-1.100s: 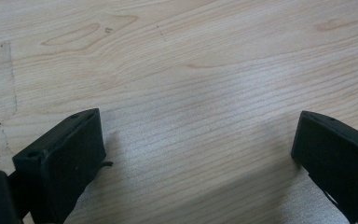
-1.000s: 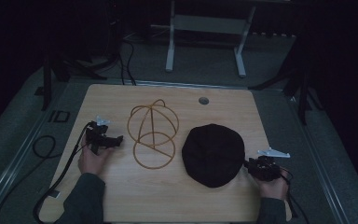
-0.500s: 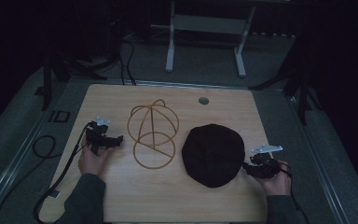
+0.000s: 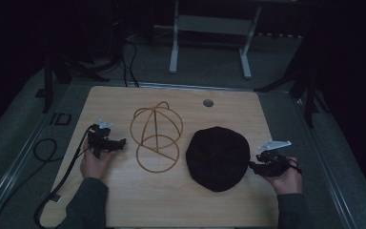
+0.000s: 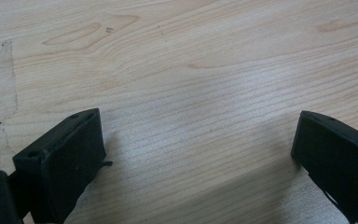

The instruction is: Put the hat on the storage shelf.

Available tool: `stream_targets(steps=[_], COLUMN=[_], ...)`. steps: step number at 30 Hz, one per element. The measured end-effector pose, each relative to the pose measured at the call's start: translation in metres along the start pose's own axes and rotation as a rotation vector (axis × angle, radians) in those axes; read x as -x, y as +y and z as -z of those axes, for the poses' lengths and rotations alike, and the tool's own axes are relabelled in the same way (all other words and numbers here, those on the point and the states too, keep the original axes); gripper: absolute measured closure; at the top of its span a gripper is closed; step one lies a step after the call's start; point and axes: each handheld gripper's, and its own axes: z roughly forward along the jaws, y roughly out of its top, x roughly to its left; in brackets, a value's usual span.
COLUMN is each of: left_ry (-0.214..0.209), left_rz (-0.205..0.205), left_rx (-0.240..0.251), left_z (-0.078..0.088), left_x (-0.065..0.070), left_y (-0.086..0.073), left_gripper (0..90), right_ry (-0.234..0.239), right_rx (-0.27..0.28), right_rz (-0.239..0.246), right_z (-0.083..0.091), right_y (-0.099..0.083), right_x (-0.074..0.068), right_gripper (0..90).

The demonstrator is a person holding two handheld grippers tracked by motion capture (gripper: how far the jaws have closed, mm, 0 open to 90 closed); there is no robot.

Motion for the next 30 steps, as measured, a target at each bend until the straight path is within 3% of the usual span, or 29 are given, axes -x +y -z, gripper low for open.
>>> stream_targets(steps=[5, 13, 19, 30], left_ry=[0.000, 0.001, 0.002, 0.003], left_rz=[0.001, 0.002, 0.003, 0.005], left_rx=[-0.003, -0.003, -0.002, -0.002], left_z=[0.000, 0.000, 0.000, 0.000], left_x=[0.000, 0.000, 0.000, 0.000], left_y=[0.000, 0.000, 0.000, 0.000], left_gripper=[2.2, 2.2, 2.3, 2.4], right_ry=[0.035, 0.048, 0.033, 0.046], right_rx=[0.025, 0.018, 0.003, -0.036], right_rz=[0.008, 0.058, 0.093, 0.105], right_z=[0.012, 0.012, 0.003, -0.013], right_y=[0.015, 0.037, 0.056, 0.071], right_x=[0.002, -0.001, 0.000, 0.009], right_gripper=[52.3, 47.8, 41.5, 42.5])
